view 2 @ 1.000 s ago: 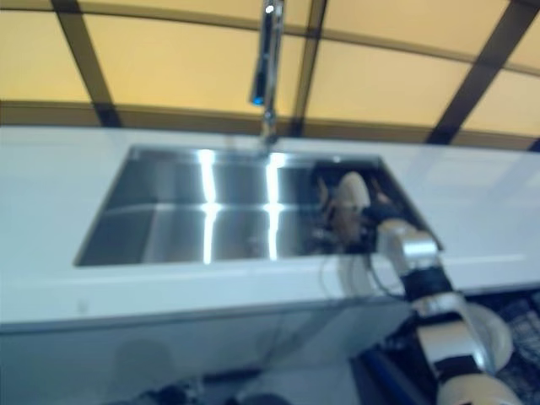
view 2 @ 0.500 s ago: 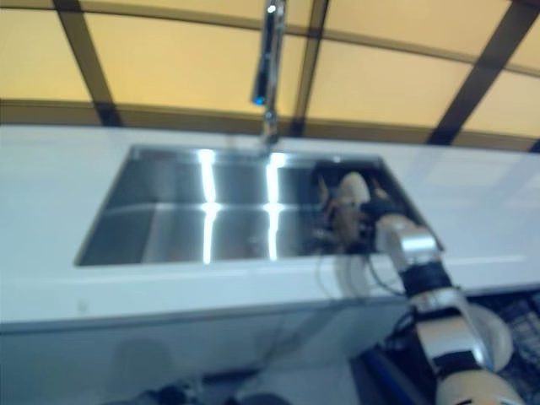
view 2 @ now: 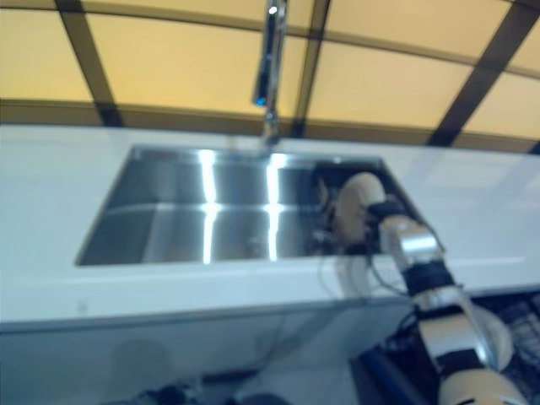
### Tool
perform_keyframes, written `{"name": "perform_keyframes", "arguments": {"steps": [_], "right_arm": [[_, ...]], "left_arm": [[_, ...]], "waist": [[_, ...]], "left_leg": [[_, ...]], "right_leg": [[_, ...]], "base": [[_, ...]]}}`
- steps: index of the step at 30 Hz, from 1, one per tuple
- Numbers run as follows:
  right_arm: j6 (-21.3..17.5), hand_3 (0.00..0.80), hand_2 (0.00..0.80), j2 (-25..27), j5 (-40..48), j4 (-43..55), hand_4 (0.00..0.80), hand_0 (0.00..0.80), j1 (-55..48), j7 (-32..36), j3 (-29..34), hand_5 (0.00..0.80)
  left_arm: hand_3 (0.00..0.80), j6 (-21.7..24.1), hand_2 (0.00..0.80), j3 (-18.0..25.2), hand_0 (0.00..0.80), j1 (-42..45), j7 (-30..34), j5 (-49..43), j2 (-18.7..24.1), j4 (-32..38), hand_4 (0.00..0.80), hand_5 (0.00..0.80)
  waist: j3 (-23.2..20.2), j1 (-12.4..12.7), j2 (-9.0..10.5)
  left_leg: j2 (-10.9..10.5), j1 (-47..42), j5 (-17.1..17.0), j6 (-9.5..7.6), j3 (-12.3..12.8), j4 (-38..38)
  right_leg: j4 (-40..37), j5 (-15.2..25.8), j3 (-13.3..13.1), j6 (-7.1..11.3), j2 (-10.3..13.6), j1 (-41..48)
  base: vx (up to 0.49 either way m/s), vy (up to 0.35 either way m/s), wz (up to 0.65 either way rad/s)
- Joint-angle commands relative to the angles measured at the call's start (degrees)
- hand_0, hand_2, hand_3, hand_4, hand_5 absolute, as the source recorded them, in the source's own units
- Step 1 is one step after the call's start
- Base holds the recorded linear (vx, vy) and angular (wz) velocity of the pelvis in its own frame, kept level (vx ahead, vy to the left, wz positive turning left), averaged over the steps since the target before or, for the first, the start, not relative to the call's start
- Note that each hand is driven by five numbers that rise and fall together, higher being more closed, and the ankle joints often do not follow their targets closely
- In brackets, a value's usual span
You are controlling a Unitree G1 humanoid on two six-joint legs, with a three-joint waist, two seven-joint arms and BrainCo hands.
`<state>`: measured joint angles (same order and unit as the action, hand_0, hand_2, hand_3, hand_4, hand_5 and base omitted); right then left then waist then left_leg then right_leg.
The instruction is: Take plates into dishwasher
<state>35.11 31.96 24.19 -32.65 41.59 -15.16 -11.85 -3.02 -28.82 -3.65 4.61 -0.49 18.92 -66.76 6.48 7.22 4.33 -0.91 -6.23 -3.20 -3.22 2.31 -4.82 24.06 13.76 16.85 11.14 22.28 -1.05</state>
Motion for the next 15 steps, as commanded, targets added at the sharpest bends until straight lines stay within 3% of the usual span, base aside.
{"name": "perform_keyframes", "arguments": {"steps": [1,10,15], "right_arm": [[-1.71,0.800,0.800,2.58,-0.10,-1.13,0.800,0.800,7.06,1.16,0.83,0.800],[-2.56,0.800,0.800,2.95,-0.76,-1.04,0.800,0.800,7.04,1.19,1.17,0.800],[-5.25,0.800,0.800,4.17,-2.38,-0.81,0.800,0.800,7.68,0.80,1.38,0.800]], "left_arm": [[0.000,0.49,0.000,-0.20,0.000,-0.38,0.37,-1.25,-1.03,-0.42,0.000,0.000],[0.000,0.35,0.000,-0.22,0.000,-0.50,0.32,-1.27,-1.01,-0.37,0.000,0.000],[0.000,0.46,0.000,-0.18,0.000,-0.40,0.32,-1.36,-0.84,-0.24,0.000,0.000]], "waist": [[-0.37,0.82,-0.34],[-0.31,0.90,-0.39],[-0.23,0.89,-0.40]], "left_leg": [[-0.75,-1.21,6.04,-2.02,3.58,0.14],[-0.85,-1.09,5.93,-2.06,3.38,0.04],[-0.82,-1.08,5.94,-2.04,3.41,-0.04]], "right_leg": [[2.80,-1.31,-0.45,-1.52,-2.14,-4.68],[2.61,-1.36,-0.40,-1.53,-2.24,-4.62],[2.59,-1.38,-0.41,-1.51,-2.31,-4.64]], "base": [[0.000,0.000,0.00],[0.002,0.002,0.02],[-0.005,0.000,0.02]]}}
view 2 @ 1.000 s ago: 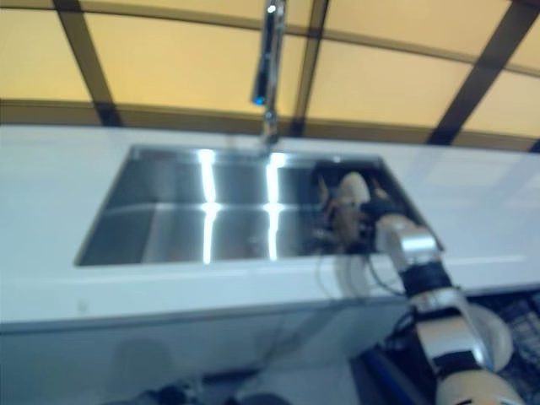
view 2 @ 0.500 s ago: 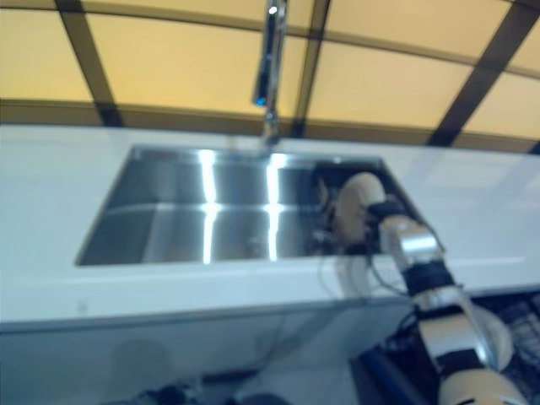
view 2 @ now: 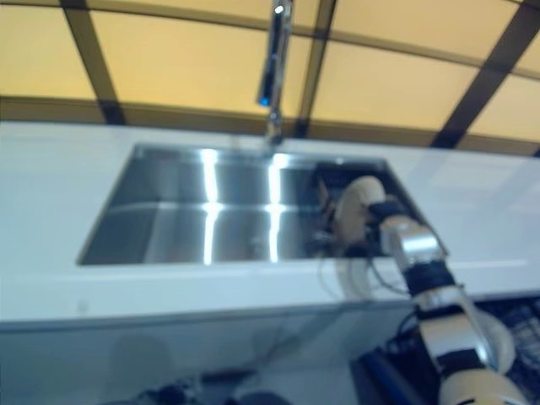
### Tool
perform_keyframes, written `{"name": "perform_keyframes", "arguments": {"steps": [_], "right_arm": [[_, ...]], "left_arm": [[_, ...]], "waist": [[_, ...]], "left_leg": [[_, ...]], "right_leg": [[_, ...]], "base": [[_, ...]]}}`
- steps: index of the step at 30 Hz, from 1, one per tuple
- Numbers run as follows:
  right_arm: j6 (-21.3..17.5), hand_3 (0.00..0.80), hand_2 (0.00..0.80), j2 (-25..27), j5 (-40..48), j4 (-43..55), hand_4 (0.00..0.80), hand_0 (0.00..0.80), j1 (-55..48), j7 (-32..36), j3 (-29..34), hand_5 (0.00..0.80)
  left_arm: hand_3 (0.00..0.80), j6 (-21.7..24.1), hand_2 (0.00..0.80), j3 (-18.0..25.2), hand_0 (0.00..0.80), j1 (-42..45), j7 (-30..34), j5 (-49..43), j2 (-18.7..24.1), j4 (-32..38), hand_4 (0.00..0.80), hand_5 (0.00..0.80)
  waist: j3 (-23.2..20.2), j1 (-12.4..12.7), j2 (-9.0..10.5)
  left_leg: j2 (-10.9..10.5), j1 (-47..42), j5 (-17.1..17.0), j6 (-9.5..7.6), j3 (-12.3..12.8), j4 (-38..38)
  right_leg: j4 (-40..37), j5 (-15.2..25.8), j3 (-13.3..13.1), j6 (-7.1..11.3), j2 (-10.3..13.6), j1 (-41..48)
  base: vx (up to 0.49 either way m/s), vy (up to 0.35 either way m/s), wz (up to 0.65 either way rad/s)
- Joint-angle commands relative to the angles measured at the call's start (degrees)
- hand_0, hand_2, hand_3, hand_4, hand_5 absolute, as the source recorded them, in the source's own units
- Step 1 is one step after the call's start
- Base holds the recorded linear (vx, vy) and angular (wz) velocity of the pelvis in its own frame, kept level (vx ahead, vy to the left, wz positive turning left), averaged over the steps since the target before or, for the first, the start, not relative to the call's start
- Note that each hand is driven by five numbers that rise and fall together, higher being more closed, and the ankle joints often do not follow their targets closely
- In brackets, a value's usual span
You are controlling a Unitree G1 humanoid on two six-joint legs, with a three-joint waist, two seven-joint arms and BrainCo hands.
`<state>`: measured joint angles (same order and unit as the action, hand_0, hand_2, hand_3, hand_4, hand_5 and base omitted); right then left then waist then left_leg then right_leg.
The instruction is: Take plates into dishwasher
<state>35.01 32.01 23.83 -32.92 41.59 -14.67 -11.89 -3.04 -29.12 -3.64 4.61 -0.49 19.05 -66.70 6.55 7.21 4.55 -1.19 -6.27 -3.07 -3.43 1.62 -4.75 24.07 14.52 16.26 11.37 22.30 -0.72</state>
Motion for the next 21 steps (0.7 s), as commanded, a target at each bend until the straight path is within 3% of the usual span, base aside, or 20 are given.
{"name": "perform_keyframes", "arguments": {"steps": [1,14,21], "right_arm": [[-5.86,0.800,0.800,4.47,-2.97,-0.15,0.800,0.800,7.85,0.09,1.49,0.800],[-14.72,0.800,0.800,12.64,-17.48,13.47,0.800,0.800,7.94,-9.10,3.00,0.800],[-20.36,0.800,0.800,14.19,-20.06,21.51,0.800,0.800,4.32,-16.17,6.80,0.800]], "left_arm": [[0.000,0.60,0.000,0.08,0.000,-0.32,0.27,-1.30,-0.91,-0.29,0.000,0.000],[0.000,2.00,0.000,1.91,0.000,0.93,0.32,-2.06,0.19,0.00,0.000,0.000],[0.000,2.42,0.000,2.95,0.000,1.27,0.24,-2.77,0.03,0.09,0.000,0.000]], "waist": [[-0.29,0.87,-0.61],[-0.62,-0.39,-0.32],[-0.94,-1.15,-0.38]], "left_leg": [[-0.54,-1.07,5.83,-1.83,4.11,-0.16],[-0.40,-1.18,6.16,-2.03,5.16,-0.25],[-0.45,-1.08,6.39,-2.10,5.74,-0.25]], "right_leg": [[2.59,-2.06,0.18,-1.69,-2.34,-5.00],[2.44,-2.17,-0.60,-1.56,-3.19,-5.29],[1.82,-2.79,-0.70,-1.68,-3.57,-5.09]], "base": [[0.000,0.000,0.00],[-0.014,-0.006,-0.01],[-0.020,-0.017,-0.09]]}}
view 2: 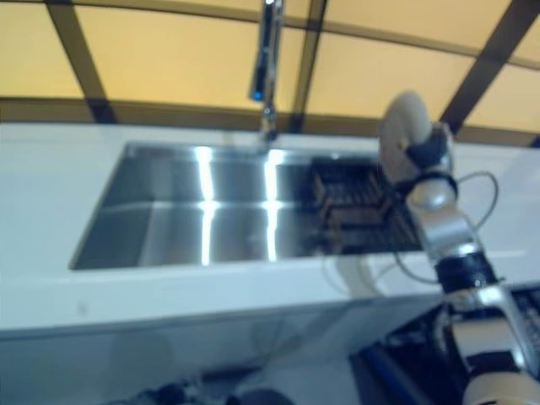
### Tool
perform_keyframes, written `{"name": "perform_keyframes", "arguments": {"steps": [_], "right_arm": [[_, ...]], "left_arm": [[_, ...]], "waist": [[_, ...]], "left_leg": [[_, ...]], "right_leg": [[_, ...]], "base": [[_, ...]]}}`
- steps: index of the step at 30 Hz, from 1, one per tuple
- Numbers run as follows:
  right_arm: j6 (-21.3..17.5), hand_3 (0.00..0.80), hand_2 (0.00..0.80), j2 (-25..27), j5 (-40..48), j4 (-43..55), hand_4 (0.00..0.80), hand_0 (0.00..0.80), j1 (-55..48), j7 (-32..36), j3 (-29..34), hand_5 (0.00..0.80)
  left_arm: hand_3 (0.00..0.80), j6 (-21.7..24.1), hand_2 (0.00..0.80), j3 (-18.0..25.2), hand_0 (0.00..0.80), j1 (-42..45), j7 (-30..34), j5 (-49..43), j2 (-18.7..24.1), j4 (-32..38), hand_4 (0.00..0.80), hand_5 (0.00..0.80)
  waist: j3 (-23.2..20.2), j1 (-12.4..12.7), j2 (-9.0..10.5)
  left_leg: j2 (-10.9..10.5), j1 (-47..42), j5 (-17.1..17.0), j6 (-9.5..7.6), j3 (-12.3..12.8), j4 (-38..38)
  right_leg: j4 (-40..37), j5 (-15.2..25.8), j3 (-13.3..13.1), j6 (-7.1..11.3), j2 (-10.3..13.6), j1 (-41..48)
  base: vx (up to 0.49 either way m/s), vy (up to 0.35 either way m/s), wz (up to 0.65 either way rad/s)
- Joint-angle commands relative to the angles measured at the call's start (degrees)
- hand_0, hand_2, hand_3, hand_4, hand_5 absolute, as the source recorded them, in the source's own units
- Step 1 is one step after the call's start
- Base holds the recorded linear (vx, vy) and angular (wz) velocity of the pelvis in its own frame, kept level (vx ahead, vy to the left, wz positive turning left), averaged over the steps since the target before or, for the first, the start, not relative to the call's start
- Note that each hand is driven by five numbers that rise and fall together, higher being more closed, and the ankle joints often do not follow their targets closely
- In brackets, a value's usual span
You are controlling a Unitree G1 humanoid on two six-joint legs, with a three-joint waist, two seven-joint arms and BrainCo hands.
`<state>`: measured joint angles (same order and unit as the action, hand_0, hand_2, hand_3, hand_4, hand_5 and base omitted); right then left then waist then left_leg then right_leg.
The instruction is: Take plates into dishwasher
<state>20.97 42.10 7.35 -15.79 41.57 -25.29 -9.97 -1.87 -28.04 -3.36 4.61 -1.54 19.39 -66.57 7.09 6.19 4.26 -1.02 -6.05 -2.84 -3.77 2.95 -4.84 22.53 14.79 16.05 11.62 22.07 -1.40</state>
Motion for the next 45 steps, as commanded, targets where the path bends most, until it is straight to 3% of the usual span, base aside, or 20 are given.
{"name": "perform_keyframes", "arguments": {"steps": [1,16,26,36,45], "right_arm": [[-7.74,0.800,0.800,3.91,-3.88,5.45,0.800,0.800,3.87,-7.11,5.54,0.800],[-26.97,0.800,0.800,-5.27,-5.42,16.80,0.800,0.800,-3.40,-21.11,11.20,0.800],[-29.94,0.800,0.800,-5.24,-7.79,19.35,0.800,0.800,-6.90,-21.76,13.23,0.800],[-31.94,0.800,0.800,-1.24,-2.66,18.48,0.800,0.800,-16.09,-13.82,18.37,0.800],[-33.25,0.800,0.800,3.19,-1.07,16.09,0.800,0.800,-24.46,-8.09,23.09,0.800]], "left_arm": [[0.000,1.18,0.000,1.88,0.000,1.02,0.20,-1.84,-0.36,0.05,0.000,0.000],[0.000,0.01,0.000,1.44,0.000,1.22,-0.33,-2.73,-1.84,0.48,0.000,0.000],[0.000,-0.39,0.000,1.93,0.000,1.09,-0.58,-1.75,-1.57,0.21,0.000,0.000],[0.000,0.67,0.000,4.92,0.000,2.09,-1.84,-0.56,-1.27,0.05,0.000,0.000],[0.000,2.30,0.000,6.75,0.000,2.29,-2.56,-0.72,-1.54,-1.10,0.000,0.000]], "waist": [[-1.52,-0.17,-0.13],[-2.02,-0.79,-1.30],[-2.61,-2.85,-1.39],[-2.71,-6.31,-0.49],[-2.91,-9.45,0.00]], "left_leg": [[-0.66,-1.24,6.15,-1.75,4.40,-0.16],[-1.02,-1.05,6.27,-1.43,4.32,-0.16],[0.07,-0.51,5.93,-0.35,5.59,-0.16],[3.18,0.07,4.45,1.37,9.18,-0.16],[6.82,1.35,1.69,4.54,12.39,-0.16]], "right_leg": [[3.18,-3.16,-0.50,-1.93,-3.42,-4.35],[0.46,-4.63,-0.18,-2.36,-3.97,-3.47],[-4.27,-7.58,-2.20,-2.70,-6.98,-2.20],[-10.42,-11.33,-4.26,-3.10,-11.32,-0.52],[-17.19,-14.33,-5.62,-5.85,-15.73,2.12]], "base": [[-0.026,-0.023,-0.04],[-0.025,-0.023,-0.04],[-0.044,-0.073,-0.09],[-0.089,-0.134,-0.29],[-0.102,-0.160,-0.23]]}}
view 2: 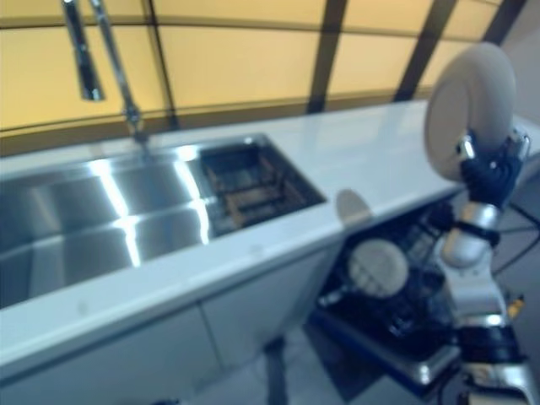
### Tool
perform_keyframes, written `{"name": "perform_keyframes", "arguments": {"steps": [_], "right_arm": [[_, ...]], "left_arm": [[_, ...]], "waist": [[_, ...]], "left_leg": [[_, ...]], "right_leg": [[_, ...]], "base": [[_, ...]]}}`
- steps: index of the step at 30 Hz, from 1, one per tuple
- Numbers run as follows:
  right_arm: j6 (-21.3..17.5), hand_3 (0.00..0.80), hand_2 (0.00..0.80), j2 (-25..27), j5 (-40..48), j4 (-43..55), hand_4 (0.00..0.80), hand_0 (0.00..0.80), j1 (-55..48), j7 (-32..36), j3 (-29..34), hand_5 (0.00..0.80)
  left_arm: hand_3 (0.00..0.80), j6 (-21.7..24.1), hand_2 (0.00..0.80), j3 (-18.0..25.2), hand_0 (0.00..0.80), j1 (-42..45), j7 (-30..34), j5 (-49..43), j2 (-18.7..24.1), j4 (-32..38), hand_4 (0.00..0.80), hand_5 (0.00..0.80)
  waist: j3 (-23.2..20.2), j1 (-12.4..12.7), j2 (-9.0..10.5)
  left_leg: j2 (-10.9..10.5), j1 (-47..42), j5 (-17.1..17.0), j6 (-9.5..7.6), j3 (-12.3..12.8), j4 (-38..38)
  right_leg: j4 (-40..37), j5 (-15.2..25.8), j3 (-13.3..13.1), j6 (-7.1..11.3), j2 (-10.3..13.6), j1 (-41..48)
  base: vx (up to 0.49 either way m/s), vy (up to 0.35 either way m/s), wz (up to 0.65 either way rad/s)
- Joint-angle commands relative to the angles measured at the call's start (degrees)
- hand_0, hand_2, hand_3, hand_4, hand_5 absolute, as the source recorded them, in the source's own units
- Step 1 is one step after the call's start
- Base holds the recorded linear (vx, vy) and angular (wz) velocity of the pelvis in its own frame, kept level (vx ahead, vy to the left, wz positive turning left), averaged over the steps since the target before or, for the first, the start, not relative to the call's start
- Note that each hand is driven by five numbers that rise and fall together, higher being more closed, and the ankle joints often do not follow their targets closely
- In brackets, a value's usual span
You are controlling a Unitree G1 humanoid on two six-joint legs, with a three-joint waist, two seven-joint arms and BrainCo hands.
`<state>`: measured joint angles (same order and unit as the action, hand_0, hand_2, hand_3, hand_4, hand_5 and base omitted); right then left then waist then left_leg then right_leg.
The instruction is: Take plates into dishwasher
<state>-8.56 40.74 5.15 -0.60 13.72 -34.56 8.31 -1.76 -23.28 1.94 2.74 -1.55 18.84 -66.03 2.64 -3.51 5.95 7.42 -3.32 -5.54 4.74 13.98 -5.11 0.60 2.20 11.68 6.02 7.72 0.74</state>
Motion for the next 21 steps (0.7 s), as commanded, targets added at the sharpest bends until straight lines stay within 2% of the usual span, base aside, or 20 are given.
{"name": "perform_keyframes", "arguments": {"steps": [1,11,21], "right_arm": [[-3.73,0.800,0.800,4.74,1.00,0.77,0.800,0.800,2.91,1.35,5.09,0.800],[-0.23,0.800,0.800,8.23,1.73,-0.94,0.800,0.800,2.03,8.83,5.33,0.800],[6.91,0.800,0.800,13.29,-0.53,-5.51,0.800,0.800,2.44,18.99,3.04,0.800]], "left_arm": [[0.000,2.21,0.000,1.97,0.000,-3.06,-0.72,-0.89,-1.10,-1.59,0.000,0.000],[0.000,2.99,0.000,1.71,0.000,-3.48,-0.77,-1.15,-2.22,-0.99,0.000,0.000],[0.000,3.29,0.000,0.84,0.000,-4.08,-0.68,-1.19,-1.98,-0.61,0.000,0.000]], "waist": [[1.58,0.08,-1.72],[2.06,-1.22,-1.69],[3.09,-1.51,-1.69]], "left_leg": [[-1.35,-1.22,4.10,-3.67,1.57,0.11],[0.97,0.58,1.16,-1.06,3.37,0.11],[2.98,3.12,-1.19,0.52,4.00,0.58]], "right_leg": [[4.27,-2.02,-1.26,-0.55,-1.69,0.13],[-0.69,-1.22,-1.74,-2.55,-4.13,1.73],[-2.42,-0.47,-1.55,-3.45,-5.00,1.47]], "base": [[-0.090,-0.125,-0.13],[-0.075,-0.114,-0.13],[-0.053,-0.085,-0.03]]}}
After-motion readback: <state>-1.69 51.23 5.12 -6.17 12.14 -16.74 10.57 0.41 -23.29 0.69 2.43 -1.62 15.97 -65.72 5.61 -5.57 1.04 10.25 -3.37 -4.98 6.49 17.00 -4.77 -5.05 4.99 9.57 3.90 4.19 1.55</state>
